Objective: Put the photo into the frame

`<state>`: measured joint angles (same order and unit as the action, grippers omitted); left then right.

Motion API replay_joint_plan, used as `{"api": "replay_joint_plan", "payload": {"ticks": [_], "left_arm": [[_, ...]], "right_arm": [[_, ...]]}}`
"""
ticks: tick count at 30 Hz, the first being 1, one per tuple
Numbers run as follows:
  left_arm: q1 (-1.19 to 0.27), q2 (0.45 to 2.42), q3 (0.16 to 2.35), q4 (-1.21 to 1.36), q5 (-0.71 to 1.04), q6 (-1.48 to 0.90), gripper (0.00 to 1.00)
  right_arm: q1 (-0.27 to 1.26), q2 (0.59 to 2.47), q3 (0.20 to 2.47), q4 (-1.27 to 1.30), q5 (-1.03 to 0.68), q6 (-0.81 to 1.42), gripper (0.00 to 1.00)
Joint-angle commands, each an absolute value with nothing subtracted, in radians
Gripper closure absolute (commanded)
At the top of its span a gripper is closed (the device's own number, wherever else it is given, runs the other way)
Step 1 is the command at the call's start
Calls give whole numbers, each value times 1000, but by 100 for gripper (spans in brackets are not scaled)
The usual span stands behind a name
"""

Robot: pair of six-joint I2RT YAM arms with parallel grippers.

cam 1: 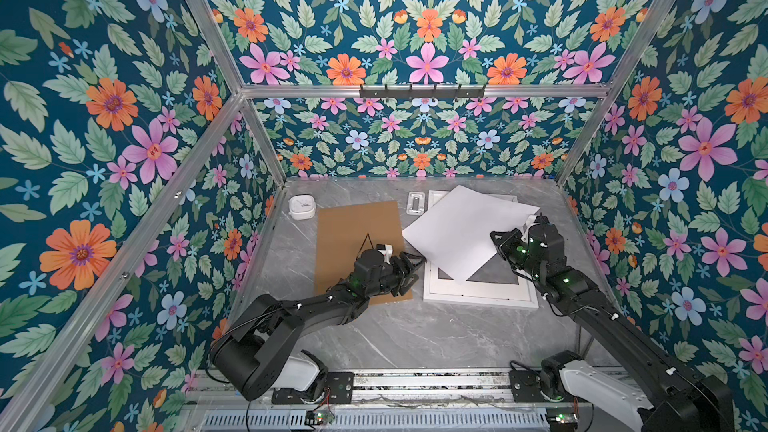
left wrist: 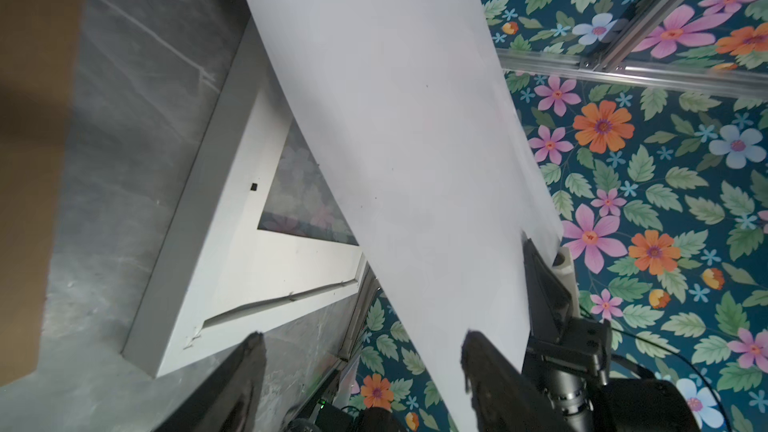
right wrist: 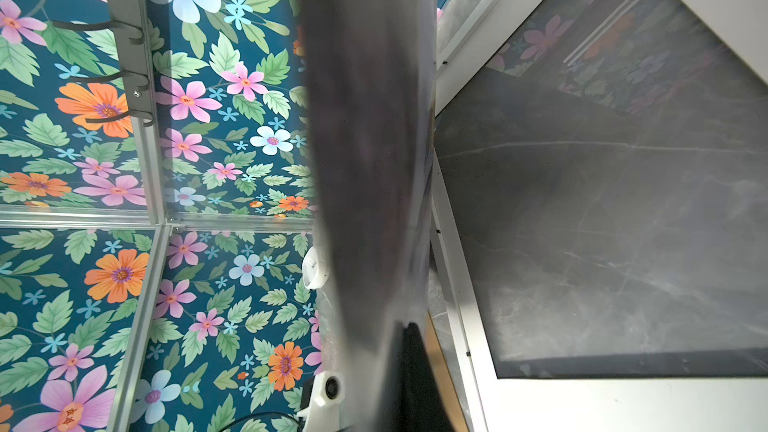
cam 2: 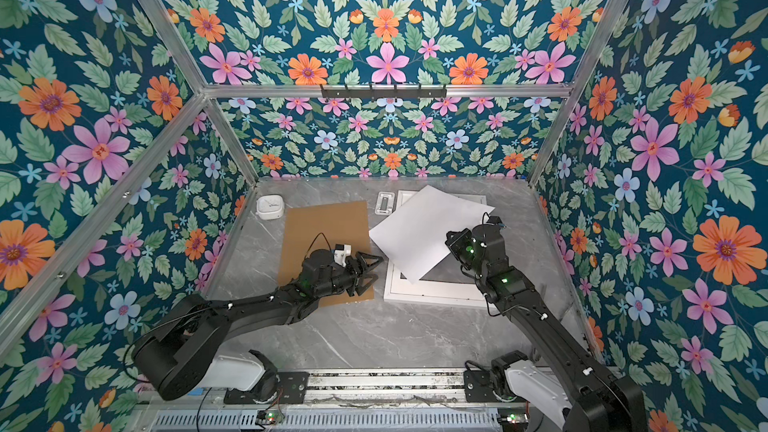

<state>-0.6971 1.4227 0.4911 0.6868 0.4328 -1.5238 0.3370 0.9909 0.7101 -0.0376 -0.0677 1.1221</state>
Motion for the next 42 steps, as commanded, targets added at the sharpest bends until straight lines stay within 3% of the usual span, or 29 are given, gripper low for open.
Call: {"api": "replay_joint_plan", "payload": {"ticks": [1, 19, 28, 34, 37, 42], "left_arm": [[-730, 1445, 507, 784, 380, -1566, 24], [-778, 1705, 651, 1007, 350, -1644, 43], [-777, 1740, 682, 1010, 363, -1622, 71], [-768, 1699, 714, 815, 380, -1466, 89], [-757, 1664, 720, 706, 384, -1395, 95], [-728, 1591, 752, 462, 403, -1251, 98]], "right_arm": [[337, 978, 704, 20, -35, 1146, 100], [337, 928, 666, 37, -60, 1179, 100], [338, 861, 634, -7, -74, 1167, 100], [339, 845, 635, -85, -123, 1109, 100], [338, 845, 643, -144, -156, 1074, 92], [338, 852, 648, -241, -252, 971, 64]]}}
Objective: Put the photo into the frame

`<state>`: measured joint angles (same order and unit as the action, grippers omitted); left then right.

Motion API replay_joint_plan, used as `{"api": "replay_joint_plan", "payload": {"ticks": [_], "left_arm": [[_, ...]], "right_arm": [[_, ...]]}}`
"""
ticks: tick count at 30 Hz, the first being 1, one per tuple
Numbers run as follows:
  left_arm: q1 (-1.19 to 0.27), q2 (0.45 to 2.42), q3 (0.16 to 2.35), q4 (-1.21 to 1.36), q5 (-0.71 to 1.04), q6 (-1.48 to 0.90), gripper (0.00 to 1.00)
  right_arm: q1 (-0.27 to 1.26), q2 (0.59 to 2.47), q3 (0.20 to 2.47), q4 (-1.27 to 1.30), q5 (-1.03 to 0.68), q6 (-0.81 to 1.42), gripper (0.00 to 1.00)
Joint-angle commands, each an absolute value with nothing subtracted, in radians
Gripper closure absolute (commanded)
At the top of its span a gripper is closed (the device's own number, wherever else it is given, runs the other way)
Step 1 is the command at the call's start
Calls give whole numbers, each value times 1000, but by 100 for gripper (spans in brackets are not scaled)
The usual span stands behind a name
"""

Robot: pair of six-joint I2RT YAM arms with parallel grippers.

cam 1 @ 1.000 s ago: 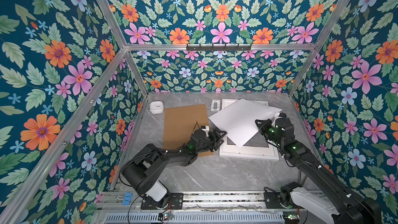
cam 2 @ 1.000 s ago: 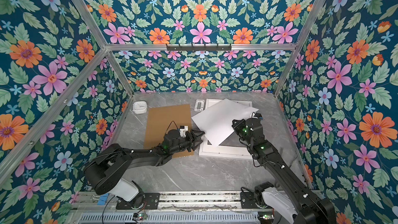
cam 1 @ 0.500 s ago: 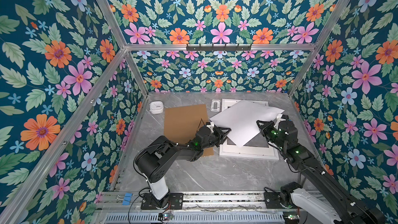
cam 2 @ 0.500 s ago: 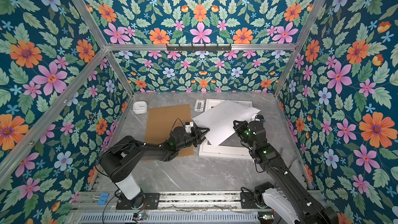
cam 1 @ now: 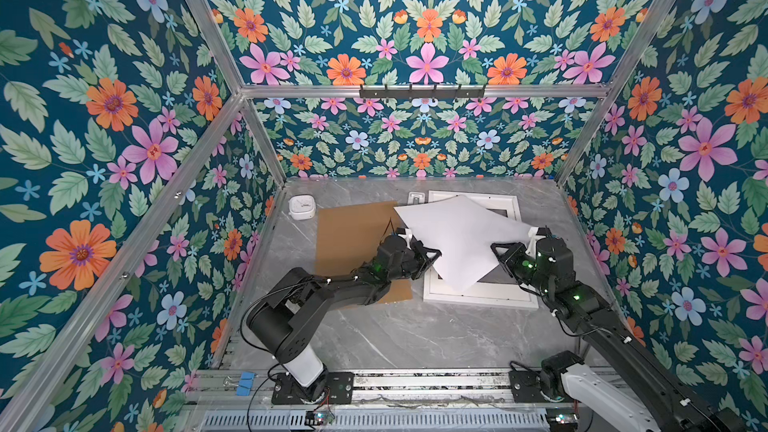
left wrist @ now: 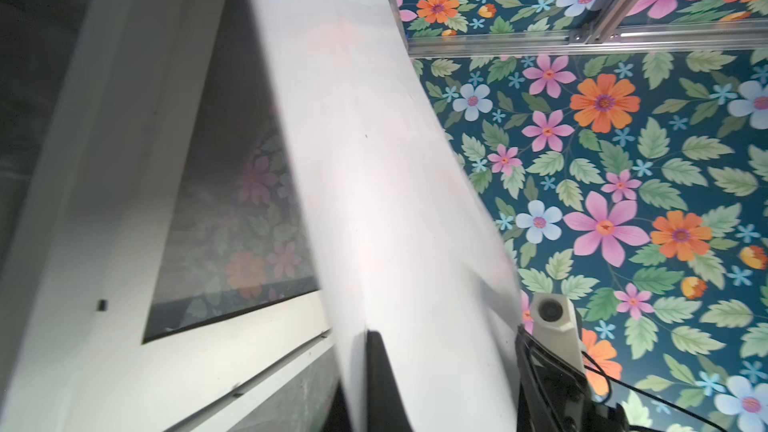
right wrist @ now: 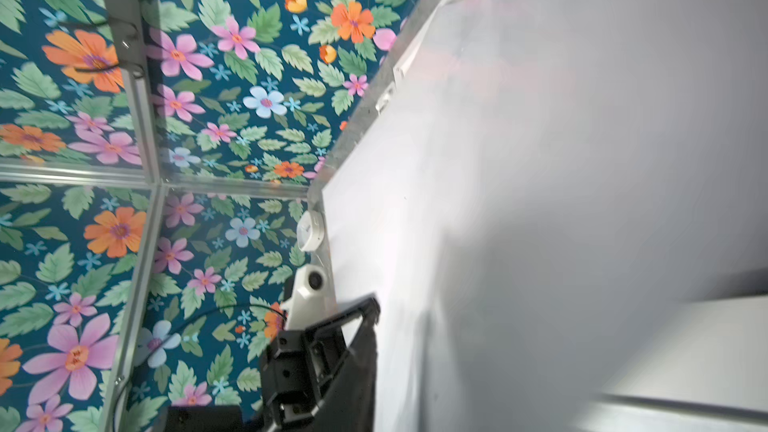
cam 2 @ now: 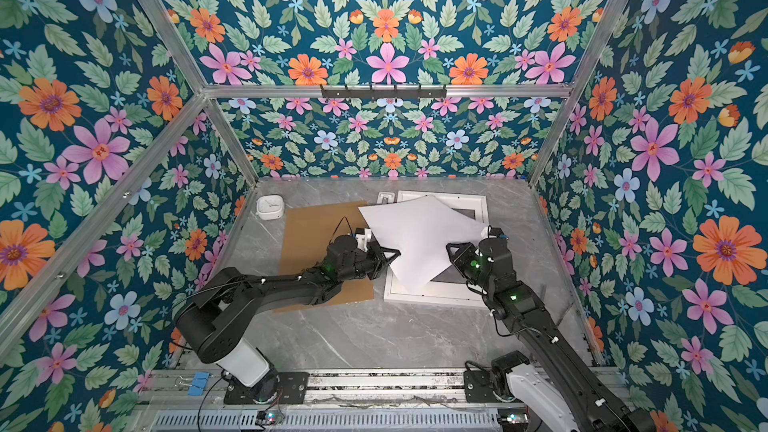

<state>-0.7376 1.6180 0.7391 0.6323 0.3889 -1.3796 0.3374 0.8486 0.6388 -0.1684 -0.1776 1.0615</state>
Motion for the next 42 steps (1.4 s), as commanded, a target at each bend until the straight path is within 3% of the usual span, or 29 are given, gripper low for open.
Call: {"api": "replay_joint_plan", "payload": {"ticks": [1, 7, 15, 32, 38, 42], "left_arm": [[-721, 1576, 752, 421, 406, -1229, 98], [-641, 1530, 739, 207, 488, -1085, 99], [-510, 1519, 770, -110, 539, -806, 99], [-403, 1591, 836, -294, 434, -549, 99], [-401, 1598, 853, -301, 408, -544, 99], [-401, 1606, 851, -300, 399, -540, 97]], "right_arm": [[338, 858, 655, -275, -265, 955, 58], [338, 890, 663, -401, -339, 847, 33], [337, 977, 723, -480, -354, 690, 16], [326, 1482, 966, -402, -571, 453, 20], [267, 1570, 940, -307, -668, 506, 22], [215, 1606, 867, -120, -822, 592, 24]]}}
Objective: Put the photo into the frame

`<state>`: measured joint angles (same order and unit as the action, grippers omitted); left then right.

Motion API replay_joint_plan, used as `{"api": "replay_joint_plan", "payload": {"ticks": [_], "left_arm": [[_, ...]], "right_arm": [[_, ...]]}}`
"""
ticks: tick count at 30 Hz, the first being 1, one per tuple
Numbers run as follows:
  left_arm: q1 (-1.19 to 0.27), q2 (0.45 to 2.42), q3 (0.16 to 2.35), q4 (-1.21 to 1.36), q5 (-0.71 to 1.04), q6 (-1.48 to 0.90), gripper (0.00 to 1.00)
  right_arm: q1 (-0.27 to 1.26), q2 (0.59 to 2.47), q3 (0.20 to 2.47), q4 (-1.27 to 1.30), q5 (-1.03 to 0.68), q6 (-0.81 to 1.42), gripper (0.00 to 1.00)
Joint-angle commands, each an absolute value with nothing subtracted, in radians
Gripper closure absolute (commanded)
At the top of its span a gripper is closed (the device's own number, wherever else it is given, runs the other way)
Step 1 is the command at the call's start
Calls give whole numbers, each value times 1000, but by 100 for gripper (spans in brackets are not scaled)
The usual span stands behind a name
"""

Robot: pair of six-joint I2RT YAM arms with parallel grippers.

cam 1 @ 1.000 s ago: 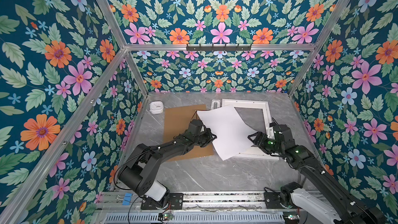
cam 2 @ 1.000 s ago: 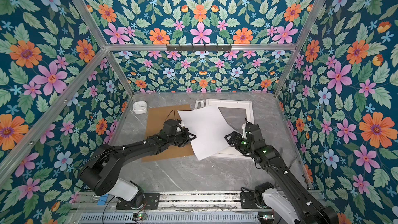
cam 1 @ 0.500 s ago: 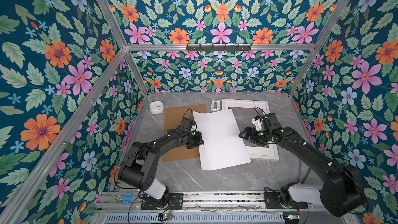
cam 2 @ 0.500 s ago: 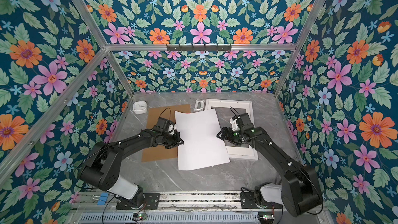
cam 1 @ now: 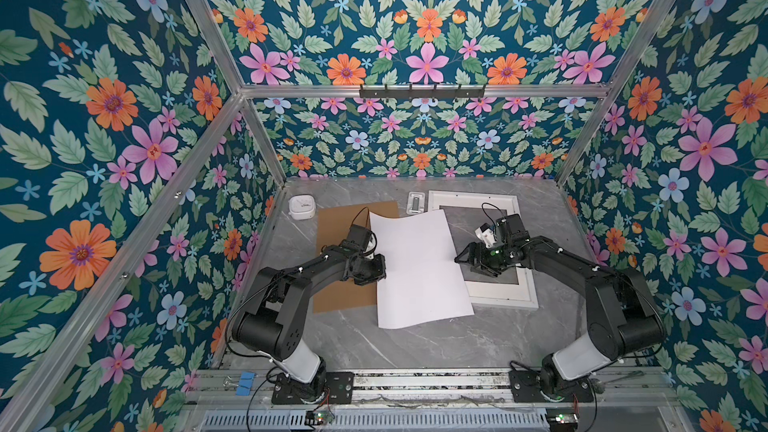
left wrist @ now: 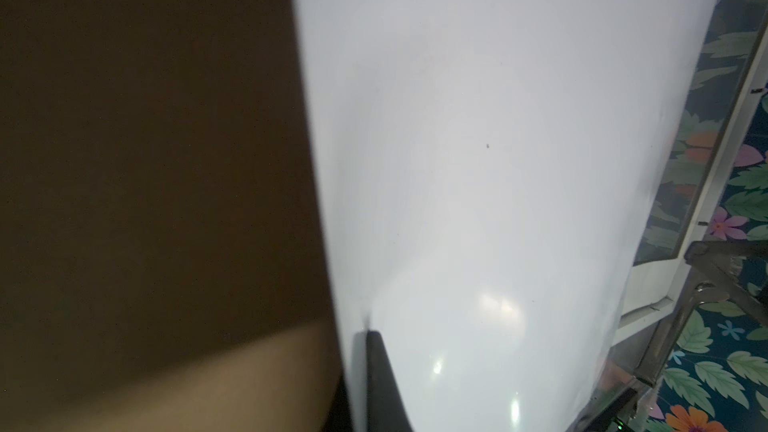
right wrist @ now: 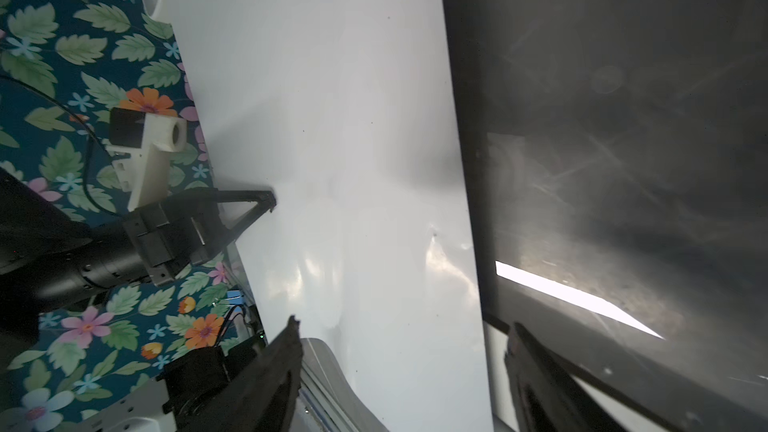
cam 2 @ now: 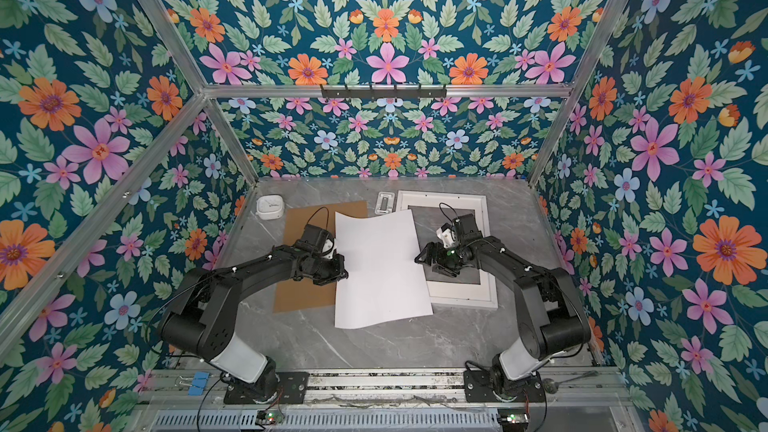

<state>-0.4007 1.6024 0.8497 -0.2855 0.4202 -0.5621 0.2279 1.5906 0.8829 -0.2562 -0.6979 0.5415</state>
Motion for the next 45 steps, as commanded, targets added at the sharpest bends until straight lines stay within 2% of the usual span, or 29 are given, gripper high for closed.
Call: {"api": "replay_joint_plan", "payload": {"ticks": [1, 17, 25, 33, 38, 45], "left_arm": [[-401, 1606, 853, -301, 395, -537, 97], [-401, 1625, 858, -310, 364, -521, 97], [-401, 1621, 856, -303, 371, -526, 97], [-401, 1617, 854, -299, 371, -529, 97], [-402, 1614, 851, -294, 377, -540, 98], [-402, 1592, 869, -304, 399, -549, 98]], "right_arm": [[216, 1615, 873, -128, -825, 574, 24], [215, 1744, 914, -97, -887, 558, 27], [223, 1772, 899, -31, -939, 592, 40], [244, 1794, 872, 41, -969, 631, 47], [263, 1773, 841, 92, -967, 680, 63], [265, 1734, 795, 100, -941, 717, 95]]}}
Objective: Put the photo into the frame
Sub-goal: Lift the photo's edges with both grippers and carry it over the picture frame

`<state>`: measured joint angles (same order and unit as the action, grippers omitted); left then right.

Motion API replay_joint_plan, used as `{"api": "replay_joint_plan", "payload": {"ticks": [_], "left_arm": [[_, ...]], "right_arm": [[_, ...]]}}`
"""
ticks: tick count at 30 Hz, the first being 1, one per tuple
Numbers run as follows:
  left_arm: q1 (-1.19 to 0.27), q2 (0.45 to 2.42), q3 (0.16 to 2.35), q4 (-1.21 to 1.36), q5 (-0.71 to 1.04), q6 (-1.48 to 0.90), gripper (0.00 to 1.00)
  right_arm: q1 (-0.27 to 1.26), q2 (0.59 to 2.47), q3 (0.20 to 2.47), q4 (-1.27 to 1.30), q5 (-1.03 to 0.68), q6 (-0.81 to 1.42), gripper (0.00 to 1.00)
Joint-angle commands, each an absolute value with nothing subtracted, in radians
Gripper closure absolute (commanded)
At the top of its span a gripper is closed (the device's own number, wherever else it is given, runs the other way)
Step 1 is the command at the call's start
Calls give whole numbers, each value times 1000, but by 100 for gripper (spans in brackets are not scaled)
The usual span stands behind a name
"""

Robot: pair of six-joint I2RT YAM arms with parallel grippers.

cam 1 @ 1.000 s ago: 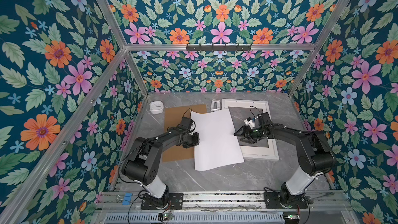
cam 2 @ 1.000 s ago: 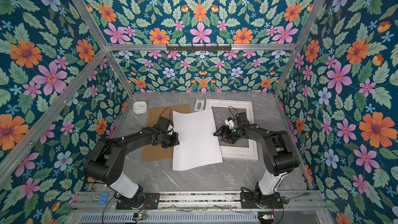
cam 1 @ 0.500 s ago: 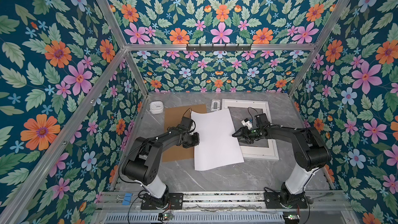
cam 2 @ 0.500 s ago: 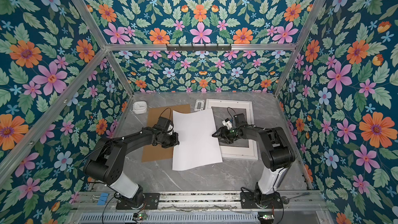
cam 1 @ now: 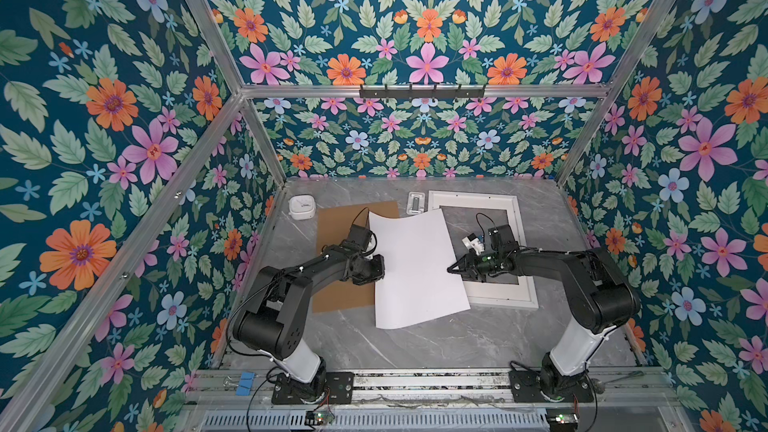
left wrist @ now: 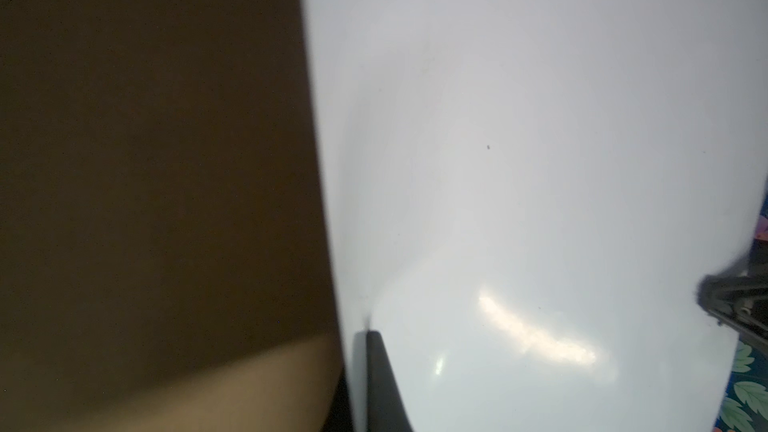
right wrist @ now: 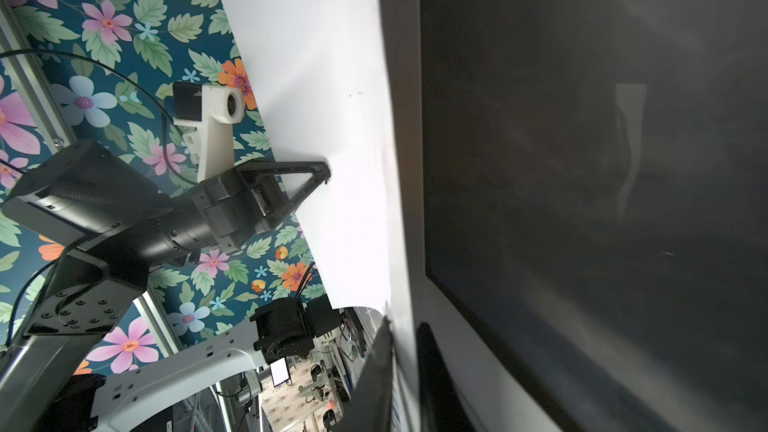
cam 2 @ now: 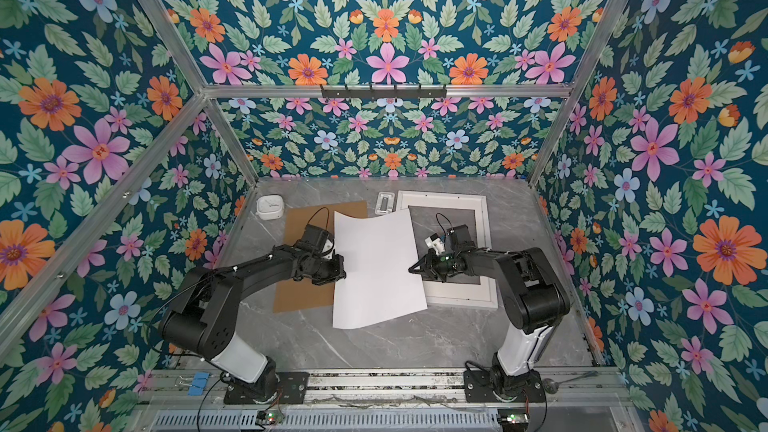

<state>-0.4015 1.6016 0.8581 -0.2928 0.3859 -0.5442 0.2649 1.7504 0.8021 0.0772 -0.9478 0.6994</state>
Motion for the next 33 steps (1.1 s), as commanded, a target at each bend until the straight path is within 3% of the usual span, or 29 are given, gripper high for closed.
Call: {"api": "replay_joint_plan", "payload": {"ticks": [1, 14, 33], "left_arm": [[-403, 1587, 873, -305, 403, -552, 98], [-448, 1606, 1044, -325, 526, -615, 98], [-523, 1841, 1285, -123, 662, -789, 98]], "right_arm": [[266, 1725, 793, 89, -938, 717, 98], [242, 1486, 845, -176, -851, 720, 100], [-68, 1361, 873, -515, -925, 566, 100]]}}
